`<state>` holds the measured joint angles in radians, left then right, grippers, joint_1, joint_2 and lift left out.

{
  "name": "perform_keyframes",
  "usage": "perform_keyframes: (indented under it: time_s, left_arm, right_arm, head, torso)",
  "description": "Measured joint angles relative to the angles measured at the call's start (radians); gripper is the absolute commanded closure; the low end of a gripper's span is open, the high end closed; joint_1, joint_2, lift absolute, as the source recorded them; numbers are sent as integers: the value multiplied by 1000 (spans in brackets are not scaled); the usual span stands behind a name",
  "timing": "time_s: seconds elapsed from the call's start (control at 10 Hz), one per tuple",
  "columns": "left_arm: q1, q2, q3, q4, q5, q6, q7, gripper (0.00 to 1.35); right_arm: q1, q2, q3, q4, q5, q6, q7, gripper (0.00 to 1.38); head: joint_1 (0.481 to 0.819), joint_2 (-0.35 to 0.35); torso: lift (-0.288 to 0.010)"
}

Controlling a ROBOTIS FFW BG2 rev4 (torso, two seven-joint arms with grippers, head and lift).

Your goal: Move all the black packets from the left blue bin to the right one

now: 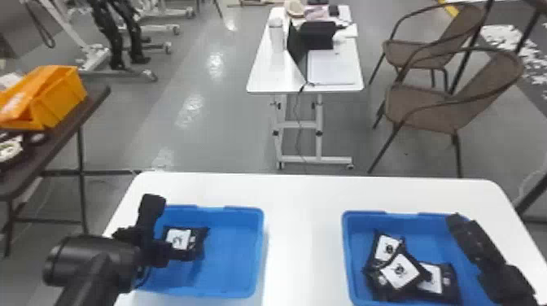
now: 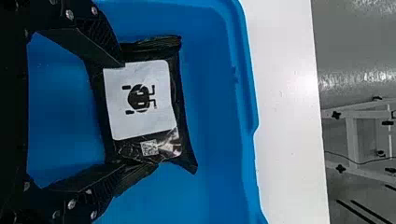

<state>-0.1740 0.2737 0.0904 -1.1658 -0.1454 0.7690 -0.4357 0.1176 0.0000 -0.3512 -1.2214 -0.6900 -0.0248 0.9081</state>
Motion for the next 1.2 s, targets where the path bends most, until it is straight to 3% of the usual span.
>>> perform_keyframes:
  time_s: [0.1,0.3,0.5,0.7,1.0,1.2]
  left_arm:
    - [-4,2,8,23,7,-34,-6,829]
    - [-8,10,2,33,-4,-71,-18,818]
    - [-24,13,-3,34,-80,-56,-77,818]
    - [-28,14,-13,34,-118,-55,-127,1187]
    - [-11,9,-14,30,-127,-87,-157,1204]
    - [55,3,3,-119,-100,-104,-205,1204]
  right_arm:
    - [0,0,0,0,0,2,1,162]
    - [1,0,0,2,-7,3,4,162]
    - [0,0,1,3,-9,3,6,163]
    - [0,0,1,3,-8,3,6,162]
    - [1,0,1,5,-8,3,8,163]
    - [-2,0,7,2,-8,3,8,162]
  head:
    - [695,127]
    - [695,129]
    - [695,133]
    - [695,131]
    - [695,121]
    - [695,95]
  torso:
    - [0]
    - [0]
    - [0]
    - [0]
    - [0]
    - [0]
